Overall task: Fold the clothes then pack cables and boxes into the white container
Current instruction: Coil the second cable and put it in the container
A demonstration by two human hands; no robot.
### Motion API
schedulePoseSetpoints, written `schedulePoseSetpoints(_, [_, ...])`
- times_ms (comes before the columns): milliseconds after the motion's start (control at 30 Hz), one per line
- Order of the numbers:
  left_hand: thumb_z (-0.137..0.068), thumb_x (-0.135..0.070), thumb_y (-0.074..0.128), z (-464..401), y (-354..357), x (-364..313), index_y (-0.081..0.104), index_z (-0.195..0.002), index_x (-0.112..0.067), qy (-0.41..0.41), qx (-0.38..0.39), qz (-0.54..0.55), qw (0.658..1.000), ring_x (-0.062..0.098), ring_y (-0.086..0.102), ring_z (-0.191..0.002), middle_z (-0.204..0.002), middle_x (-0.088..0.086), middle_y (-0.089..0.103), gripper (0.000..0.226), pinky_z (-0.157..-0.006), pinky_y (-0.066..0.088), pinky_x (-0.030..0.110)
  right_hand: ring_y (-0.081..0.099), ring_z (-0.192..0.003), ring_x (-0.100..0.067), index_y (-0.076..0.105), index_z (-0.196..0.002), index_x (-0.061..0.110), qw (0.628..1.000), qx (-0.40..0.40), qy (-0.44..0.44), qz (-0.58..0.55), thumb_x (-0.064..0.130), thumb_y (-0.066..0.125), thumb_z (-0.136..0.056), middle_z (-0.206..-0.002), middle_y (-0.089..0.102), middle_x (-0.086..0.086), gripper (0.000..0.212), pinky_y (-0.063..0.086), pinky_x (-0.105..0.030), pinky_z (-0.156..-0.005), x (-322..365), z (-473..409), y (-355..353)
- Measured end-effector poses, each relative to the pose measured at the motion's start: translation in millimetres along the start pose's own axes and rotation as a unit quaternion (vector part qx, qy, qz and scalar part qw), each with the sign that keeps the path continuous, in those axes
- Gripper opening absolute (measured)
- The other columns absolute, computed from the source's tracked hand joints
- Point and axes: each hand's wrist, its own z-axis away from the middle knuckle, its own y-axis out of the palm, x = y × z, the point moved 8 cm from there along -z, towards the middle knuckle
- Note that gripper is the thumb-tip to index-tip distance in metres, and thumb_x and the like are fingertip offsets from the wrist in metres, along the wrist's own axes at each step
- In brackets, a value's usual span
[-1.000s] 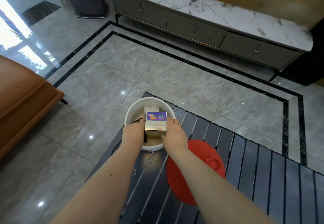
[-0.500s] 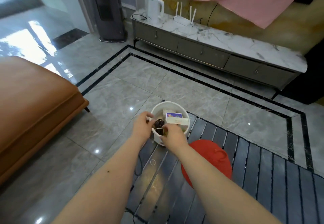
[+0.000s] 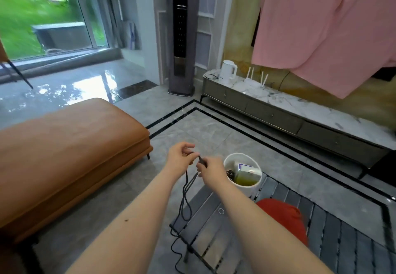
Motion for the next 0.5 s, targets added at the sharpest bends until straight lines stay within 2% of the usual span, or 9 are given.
schedulePoseSetpoints(67, [-0.085, 0.0, 0.064, 11.9, -24.8, -11.0, 0.063, -0.108, 0.006, 0.018, -0.001, -0.039, 0.999, 0.02, 0.056, -0.08, -0.087, 0.014, 0.059, 0.024, -0.069, 0.047, 0.019, 0.065, -0.094, -0.034, 0.063, -0.094, 0.007, 1.0, -0.022, -0.018, 0.001, 0.016, 0.047, -0.095, -0.097, 0.067, -0.016, 0.019, 0.051, -0.046, -0.089, 26.8, 10.5, -4.0])
schedulePoseSetpoints(133, [-0.086, 0.001, 0.063, 22.4, -44.2, -19.8, 0.066, -0.1, 0.008, 0.031, -0.001, -0.074, 0.997, 0.016, 0.055, -0.08, -0.085, 0.011, 0.061, 0.017, -0.061, 0.042, 0.006, 0.065, -0.095, -0.032, 0.062, -0.095, 0.007, 0.999, -0.039, -0.028, 0.004, 0.018, 0.046, -0.096, -0.102, 0.067, -0.017, 0.02, 0.051, -0.045, -0.088, 47.6, 19.4, -8.8])
schedulePoseSetpoints(167, [-0.086, 0.0, 0.062, 28.7, -56.8, -26.1, 0.067, -0.097, 0.007, 0.036, -0.013, -0.086, 0.996, 0.016, 0.055, -0.08, -0.085, 0.009, 0.062, 0.014, -0.061, 0.041, 0.005, 0.065, -0.096, -0.031, 0.062, -0.099, 0.006, 0.999, -0.035, -0.033, 0.006, 0.019, 0.045, -0.096, -0.104, 0.067, -0.017, 0.021, 0.051, -0.045, -0.089, 59.2, 25.4, -10.1])
schedulePoseSetpoints(200, [-0.086, -0.003, 0.063, 33.1, -68.3, -31.6, 0.068, -0.095, 0.004, 0.037, -0.031, -0.093, 0.994, 0.017, 0.057, -0.08, -0.084, 0.008, 0.063, 0.013, -0.064, 0.043, 0.009, 0.064, -0.097, -0.031, 0.062, -0.105, 0.006, 0.999, -0.025, -0.037, 0.01, 0.02, 0.044, -0.097, -0.106, 0.066, -0.016, 0.024, 0.051, -0.045, -0.09, 67.7, 29.0, -9.4])
schedulePoseSetpoints(267, [-0.084, -0.007, 0.067, 39.9, -93.1, -42.9, 0.069, -0.092, 0.002, 0.031, -0.072, -0.088, 0.993, 0.022, 0.062, -0.078, -0.085, 0.012, 0.066, 0.012, -0.07, 0.053, 0.025, 0.063, -0.102, -0.029, 0.059, -0.117, 0.007, 0.999, 0.009, -0.045, 0.029, 0.02, 0.042, -0.098, -0.113, 0.064, -0.015, 0.028, 0.051, -0.043, -0.093, 84.6, 36.6, -5.8])
schedulePoseSetpoints(300, [-0.083, -0.006, 0.069, 42.5, -106.2, -50.4, 0.068, -0.091, 0.003, 0.029, -0.086, -0.075, 0.993, 0.024, 0.063, -0.074, -0.084, 0.014, 0.067, 0.012, -0.067, 0.056, 0.027, 0.062, -0.104, -0.028, 0.056, -0.122, 0.007, 0.998, 0.028, -0.05, 0.039, 0.019, 0.042, -0.099, -0.116, 0.063, -0.015, 0.03, 0.05, -0.04, -0.093, 95.2, 40.8, -4.0])
schedulePoseSetpoints(367, [-0.08, -0.004, 0.071, 44.8, -123.5, -62.3, 0.066, -0.091, 0.006, 0.022, -0.093, -0.041, 0.995, 0.022, 0.063, -0.064, -0.08, 0.018, 0.066, 0.015, -0.051, 0.054, 0.019, 0.061, -0.102, -0.025, 0.054, -0.125, 0.006, 0.995, 0.064, -0.064, 0.034, 0.018, 0.042, -0.098, -0.117, 0.063, -0.015, 0.032, 0.051, -0.033, -0.086, 112.8, 48.2, -0.2])
schedulePoseSetpoints(400, [-0.081, -0.003, 0.071, 44.7, -130.2, -66.2, 0.065, -0.093, 0.007, 0.013, -0.093, -0.021, 0.995, 0.022, 0.064, -0.062, -0.081, 0.019, 0.066, 0.017, -0.048, 0.052, 0.017, 0.06, -0.1, -0.024, 0.055, -0.123, 0.005, 0.994, 0.078, -0.072, 0.026, 0.017, 0.042, -0.098, -0.115, 0.063, -0.016, 0.031, 0.049, -0.03, -0.081, 121.9, 51.2, 1.2])
schedulePoseSetpoints(500, [-0.083, -0.005, 0.069, 46.6, -150.8, -84.2, 0.064, -0.098, 0.008, -0.002, -0.095, 0.031, 0.995, 0.023, 0.066, -0.067, -0.086, 0.02, 0.066, 0.021, -0.066, 0.059, 0.03, 0.059, -0.096, -0.024, 0.06, -0.117, 0.0, 0.989, 0.113, -0.1, 0.012, 0.016, 0.043, -0.098, -0.112, 0.066, -0.015, 0.029, 0.045, -0.027, -0.075, 155.3, 59.8, 2.8])
